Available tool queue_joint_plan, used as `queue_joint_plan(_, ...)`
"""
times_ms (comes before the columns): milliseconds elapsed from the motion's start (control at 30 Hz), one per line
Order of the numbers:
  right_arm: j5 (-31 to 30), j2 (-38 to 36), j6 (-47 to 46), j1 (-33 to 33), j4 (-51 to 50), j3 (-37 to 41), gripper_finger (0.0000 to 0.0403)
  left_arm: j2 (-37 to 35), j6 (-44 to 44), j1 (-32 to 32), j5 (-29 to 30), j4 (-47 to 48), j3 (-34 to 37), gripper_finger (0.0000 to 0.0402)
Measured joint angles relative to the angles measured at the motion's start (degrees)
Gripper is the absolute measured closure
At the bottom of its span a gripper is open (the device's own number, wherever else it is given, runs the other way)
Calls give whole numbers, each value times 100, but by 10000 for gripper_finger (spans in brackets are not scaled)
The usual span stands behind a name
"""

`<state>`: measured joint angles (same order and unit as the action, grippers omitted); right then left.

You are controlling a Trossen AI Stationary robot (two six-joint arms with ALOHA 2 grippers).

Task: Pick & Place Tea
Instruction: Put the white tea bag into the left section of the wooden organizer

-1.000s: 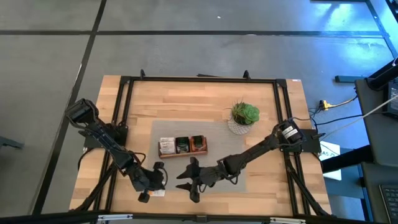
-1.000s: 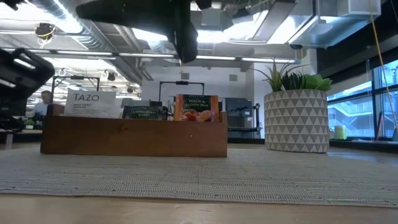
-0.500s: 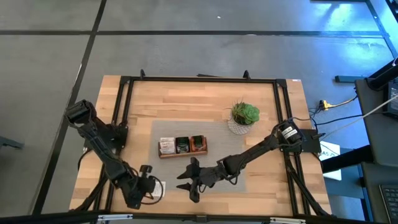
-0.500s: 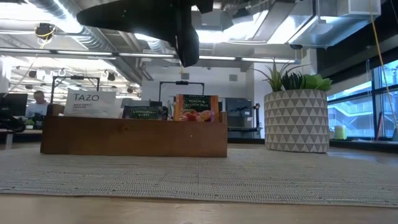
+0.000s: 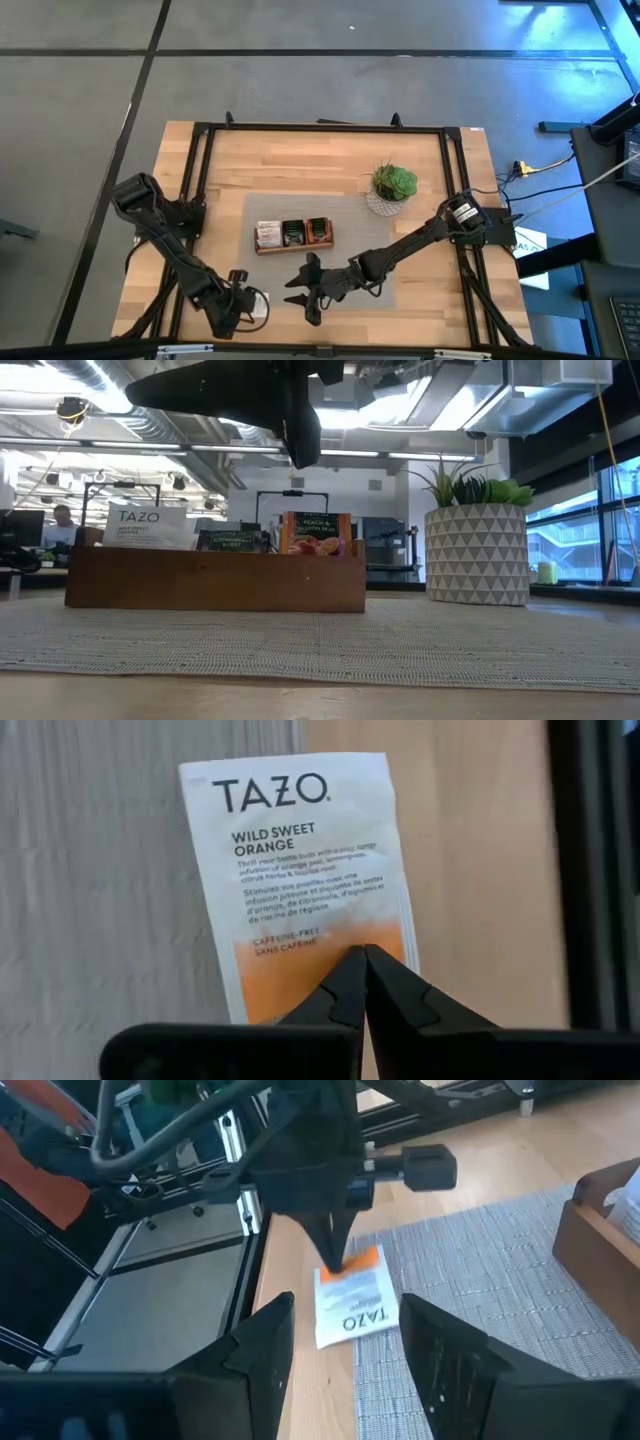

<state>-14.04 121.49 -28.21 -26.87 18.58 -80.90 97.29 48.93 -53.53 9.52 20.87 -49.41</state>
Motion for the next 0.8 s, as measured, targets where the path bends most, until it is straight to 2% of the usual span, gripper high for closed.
queue_joint_plan(133,0,74,-74,0,40,-4,219,16,-49,10,209,-325,24,399)
queue_joint_plan(367,10,580,-1738,30,8,3,219,75,-15,16,859,-476,28,399)
queue_joint_plan(500,201,714,-1825,52,26,7,217,232,-5,89,962,-643,19,399)
queue_joint_plan(800,210,737,-2310,133,153,4,155,537,-4,148,1137,-1094,7,399)
